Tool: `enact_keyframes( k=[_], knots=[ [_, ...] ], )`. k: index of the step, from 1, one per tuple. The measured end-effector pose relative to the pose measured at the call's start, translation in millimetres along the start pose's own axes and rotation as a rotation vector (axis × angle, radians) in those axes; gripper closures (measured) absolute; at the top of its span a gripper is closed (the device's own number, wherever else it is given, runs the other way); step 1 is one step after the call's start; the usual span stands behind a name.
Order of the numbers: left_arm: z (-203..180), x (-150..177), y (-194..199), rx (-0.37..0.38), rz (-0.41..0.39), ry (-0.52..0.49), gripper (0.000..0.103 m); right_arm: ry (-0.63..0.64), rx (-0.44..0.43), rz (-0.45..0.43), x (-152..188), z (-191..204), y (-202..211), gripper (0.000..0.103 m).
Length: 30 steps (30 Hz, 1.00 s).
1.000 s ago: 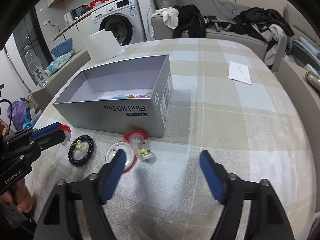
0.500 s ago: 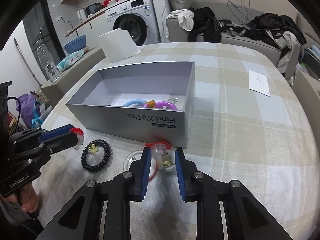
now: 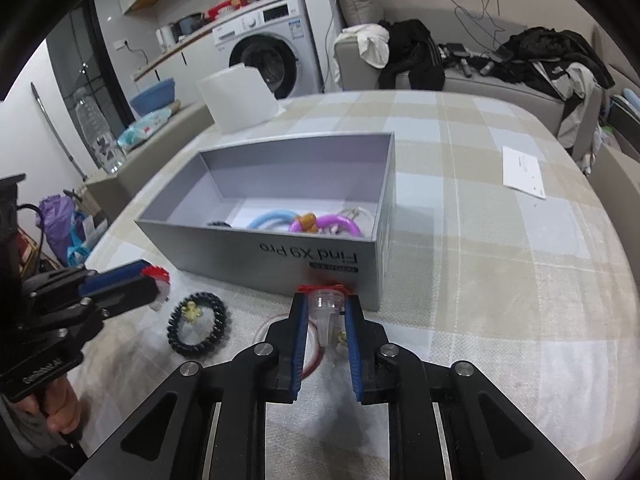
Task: Organize jewelry
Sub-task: 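Grasp the red charm bracelet with the left tool while the right tool grasps the clear charm, then carry the red-charm bracelet and clear charm into the grey box, open both tools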
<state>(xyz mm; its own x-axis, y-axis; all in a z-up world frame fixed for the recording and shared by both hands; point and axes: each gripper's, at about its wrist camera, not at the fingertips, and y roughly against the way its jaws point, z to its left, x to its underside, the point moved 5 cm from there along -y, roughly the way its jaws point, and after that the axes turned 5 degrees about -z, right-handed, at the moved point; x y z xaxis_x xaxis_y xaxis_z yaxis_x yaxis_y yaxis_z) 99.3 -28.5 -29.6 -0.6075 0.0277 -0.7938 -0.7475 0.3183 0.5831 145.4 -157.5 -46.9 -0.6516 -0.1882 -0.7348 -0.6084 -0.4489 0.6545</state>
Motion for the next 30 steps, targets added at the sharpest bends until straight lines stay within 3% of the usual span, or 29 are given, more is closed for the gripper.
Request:
enact_keyframes(
  k=[12,22,30],
  knots=[
    [0.6,-9.0,10.5,-0.004,-0.051,-0.002,0.094,-0.032,-0.05,-0.097,-4.9,1.2,37.4,0.086],
    [2.8,-32.0,22.1,-0.034,-0.127,-0.004,0.094,-0.066,-0.08,-0.245,-30.4,2.0,62.0,0.085],
    [15.5,-45.4,14.0,-0.061,-0.151,0.037,0.094,-0.082,-0.08,-0.266,-42.9,1.4,57.1,0.085]
  ],
)
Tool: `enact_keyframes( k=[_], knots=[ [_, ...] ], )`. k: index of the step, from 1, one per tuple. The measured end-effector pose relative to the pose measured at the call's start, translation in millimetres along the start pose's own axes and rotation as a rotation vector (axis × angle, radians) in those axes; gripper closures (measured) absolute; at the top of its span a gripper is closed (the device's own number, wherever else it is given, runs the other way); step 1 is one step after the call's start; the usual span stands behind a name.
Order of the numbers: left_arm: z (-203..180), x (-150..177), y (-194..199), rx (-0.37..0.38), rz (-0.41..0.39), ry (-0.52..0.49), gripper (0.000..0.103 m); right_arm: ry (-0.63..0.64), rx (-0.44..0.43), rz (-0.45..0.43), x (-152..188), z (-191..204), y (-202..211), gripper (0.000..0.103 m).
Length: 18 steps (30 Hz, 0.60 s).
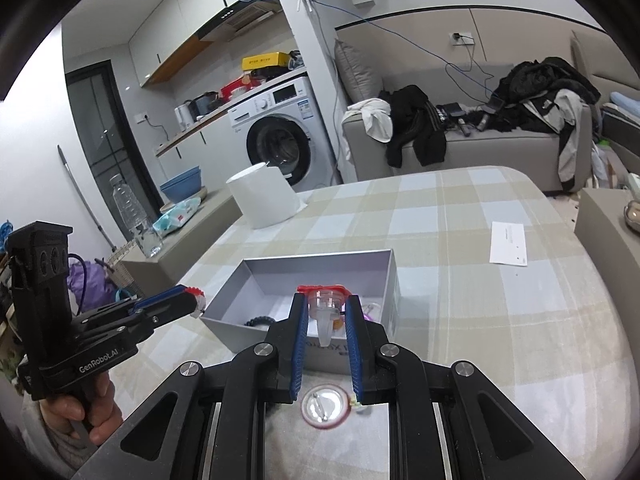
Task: Organize jewelry
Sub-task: 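Carry the red-charm bracelet and clear charm into the grey box, open both tools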
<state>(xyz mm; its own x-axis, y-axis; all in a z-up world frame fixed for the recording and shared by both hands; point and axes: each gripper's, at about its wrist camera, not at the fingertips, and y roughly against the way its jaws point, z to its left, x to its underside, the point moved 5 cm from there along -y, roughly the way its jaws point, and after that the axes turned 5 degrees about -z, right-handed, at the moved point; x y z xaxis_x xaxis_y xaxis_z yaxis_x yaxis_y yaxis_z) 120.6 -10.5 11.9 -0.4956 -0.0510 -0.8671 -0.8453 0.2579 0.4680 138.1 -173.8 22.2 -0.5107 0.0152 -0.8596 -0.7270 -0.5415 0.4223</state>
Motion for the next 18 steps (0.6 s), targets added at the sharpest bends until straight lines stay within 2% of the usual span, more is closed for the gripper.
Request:
enact_keyframes(
  k=[10,18],
  knots=[
    [8.3,-4.6,-12.9,-0.013,-0.002,0.043,0.094,-0.036,0.008,-0.006,-6.6,-6.8,-14.6,0.085],
    [11.6,-1.5,-27.4,-0.03,0.034,0.053,0.094,-0.03,0.005,0.017,-3.6,-5.5,-26.9,0.085]
  ],
)
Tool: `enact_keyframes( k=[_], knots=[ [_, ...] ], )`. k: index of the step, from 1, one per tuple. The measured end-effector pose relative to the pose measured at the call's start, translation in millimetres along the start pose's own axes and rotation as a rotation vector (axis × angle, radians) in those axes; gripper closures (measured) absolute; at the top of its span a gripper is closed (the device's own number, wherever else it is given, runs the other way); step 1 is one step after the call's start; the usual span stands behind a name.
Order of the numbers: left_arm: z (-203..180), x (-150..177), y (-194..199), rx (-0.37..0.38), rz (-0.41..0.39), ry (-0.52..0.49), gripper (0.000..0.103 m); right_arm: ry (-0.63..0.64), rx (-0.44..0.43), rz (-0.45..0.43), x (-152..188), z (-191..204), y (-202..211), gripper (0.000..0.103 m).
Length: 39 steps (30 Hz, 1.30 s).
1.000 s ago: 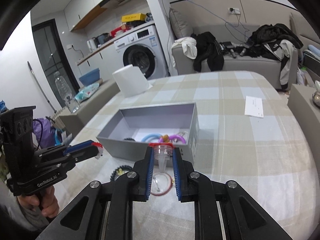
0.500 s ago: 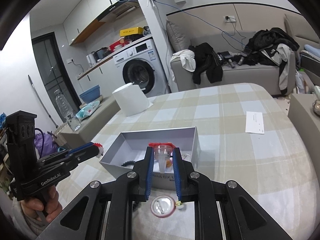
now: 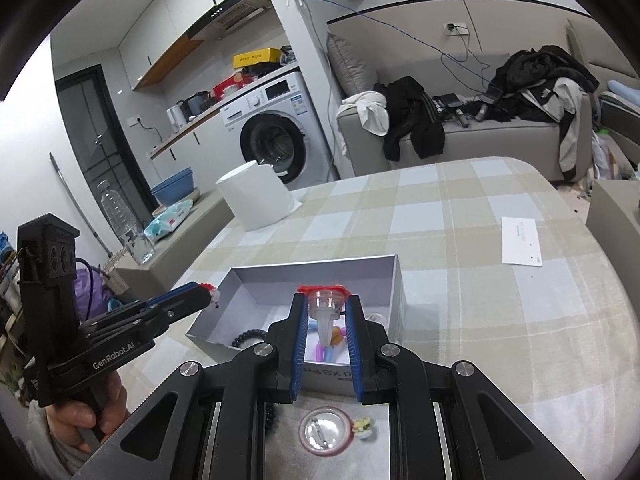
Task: Organize jewelry
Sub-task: 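Carry the red-charm bracelet and clear charm into the grey box, open both tools, then reach the right tool to the small yellow charm and grasp it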
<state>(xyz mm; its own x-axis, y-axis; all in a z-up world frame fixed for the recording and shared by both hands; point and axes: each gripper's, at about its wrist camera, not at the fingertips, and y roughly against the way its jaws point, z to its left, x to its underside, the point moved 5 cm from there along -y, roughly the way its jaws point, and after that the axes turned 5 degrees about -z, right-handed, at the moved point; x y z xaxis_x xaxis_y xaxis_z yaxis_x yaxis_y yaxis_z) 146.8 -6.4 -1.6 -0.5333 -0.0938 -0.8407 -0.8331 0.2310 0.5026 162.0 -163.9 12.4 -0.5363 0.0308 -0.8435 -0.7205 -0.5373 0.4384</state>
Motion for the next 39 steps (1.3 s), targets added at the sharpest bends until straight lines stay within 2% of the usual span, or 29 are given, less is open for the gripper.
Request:
enact_keyframes(
  k=[13,15,16,19,20,23,24,25,26,27,28,32,34,39],
  knots=[
    [-2.7,7.2,-9.7,-0.026,0.032,-0.025,0.094,-0.019,0.007,0.051,7.6,-4.4,-14.3,0.083],
    [-3.0,8.1,-9.6,-0.025,0.037,-0.023,0.094,-0.016,0.013,0.057,7.6,-4.2,-14.7,0.077],
    [-3.6,8.0,-9.5,-0.026,0.038,-0.02,0.093,-0.014,0.018,0.05,7.4,-4.1,-13.5,0.068],
    [-6.5,7.0,-6.7,-0.026,0.035,-0.03,0.093,-0.004,0.026,0.039,6.4,-3.5,-9.4,0.063],
    [-7.6,6.5,-5.7,-0.026,0.036,-0.035,0.092,-0.002,0.029,0.032,5.7,-3.5,-6.7,0.058],
    [-9.3,6.5,-2.6,-0.032,0.041,-0.042,0.076,-0.009,0.039,0.019,4.5,-6.6,-1.5,0.044],
    [-9.4,7.2,-0.2,-0.036,0.041,-0.045,0.064,-0.009,0.043,0.019,4.6,-7.7,-0.6,0.042],
    [-9.4,8.0,2.4,-0.041,0.04,-0.048,0.049,-0.008,0.056,0.024,5.6,-9.7,1.6,0.034],
    [-9.1,8.8,5.5,-0.046,0.036,-0.052,0.041,-0.007,0.063,0.029,6.3,-10.8,2.4,0.024],
    [-8.9,9.6,9.8,-0.047,0.028,-0.057,0.029,-0.004,0.071,0.04,8.0,-12.2,3.9,0.02],
    [-8.5,10.3,13.1,-0.049,0.023,-0.059,0.022,0.0,0.078,0.052,10.3,-13.8,5.7,0.013],
    [-6.2,18.1,21.5,-0.042,0.039,-0.055,0.013,0.041,0.134,0.098,21.9,-18.3,12.0,0.0],
    [-3.8,27.4,20.2,-0.067,0.067,-0.054,0.006,0.081,0.16,0.124,29.7,-17.7,13.6,0.0],
    [-0.7,47.9,11.2,-0.079,0.146,-0.048,0.006,0.14,0.196,0.194,50.1,-19.4,10.9,0.0]
  ],
)
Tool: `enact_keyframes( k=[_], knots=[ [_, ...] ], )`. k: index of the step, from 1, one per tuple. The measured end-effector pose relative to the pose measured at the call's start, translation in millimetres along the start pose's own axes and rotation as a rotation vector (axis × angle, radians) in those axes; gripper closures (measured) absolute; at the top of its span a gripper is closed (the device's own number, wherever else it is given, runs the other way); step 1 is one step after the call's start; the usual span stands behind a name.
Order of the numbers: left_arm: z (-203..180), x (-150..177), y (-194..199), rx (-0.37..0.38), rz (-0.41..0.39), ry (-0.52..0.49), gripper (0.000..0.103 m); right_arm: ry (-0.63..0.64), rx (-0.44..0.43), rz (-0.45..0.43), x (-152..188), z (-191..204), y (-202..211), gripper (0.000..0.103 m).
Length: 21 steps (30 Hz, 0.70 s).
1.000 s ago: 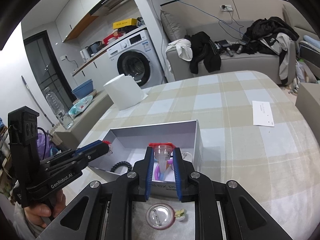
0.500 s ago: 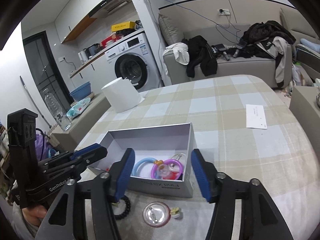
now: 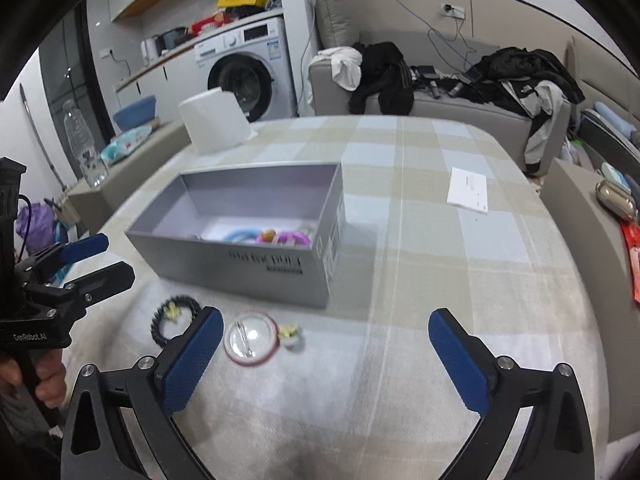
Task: Organize jewelry
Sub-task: 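Reach the right tool to the small yellow charm and grasp it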
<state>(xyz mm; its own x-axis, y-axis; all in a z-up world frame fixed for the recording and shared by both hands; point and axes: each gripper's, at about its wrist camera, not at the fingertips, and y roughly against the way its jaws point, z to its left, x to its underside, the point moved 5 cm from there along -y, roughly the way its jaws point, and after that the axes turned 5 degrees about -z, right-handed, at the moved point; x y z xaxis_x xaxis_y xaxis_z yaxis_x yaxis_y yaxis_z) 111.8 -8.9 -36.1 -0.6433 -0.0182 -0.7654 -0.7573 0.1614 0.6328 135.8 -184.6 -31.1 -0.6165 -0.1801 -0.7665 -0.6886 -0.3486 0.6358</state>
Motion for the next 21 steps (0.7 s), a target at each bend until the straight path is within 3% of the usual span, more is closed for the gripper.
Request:
enact_keyframes(
  k=[11,21],
  knots=[
    [-5.2,17.2,-10.2,-0.006,0.071,-0.022,0.006,0.011,0.103,0.091,16.5,-18.4,-15.4,0.0],
    [-2.5,22.6,-10.6,-0.019,0.084,-0.011,0.006,0.067,0.127,0.133,22.0,-13.1,-23.9,0.001]
  ],
)
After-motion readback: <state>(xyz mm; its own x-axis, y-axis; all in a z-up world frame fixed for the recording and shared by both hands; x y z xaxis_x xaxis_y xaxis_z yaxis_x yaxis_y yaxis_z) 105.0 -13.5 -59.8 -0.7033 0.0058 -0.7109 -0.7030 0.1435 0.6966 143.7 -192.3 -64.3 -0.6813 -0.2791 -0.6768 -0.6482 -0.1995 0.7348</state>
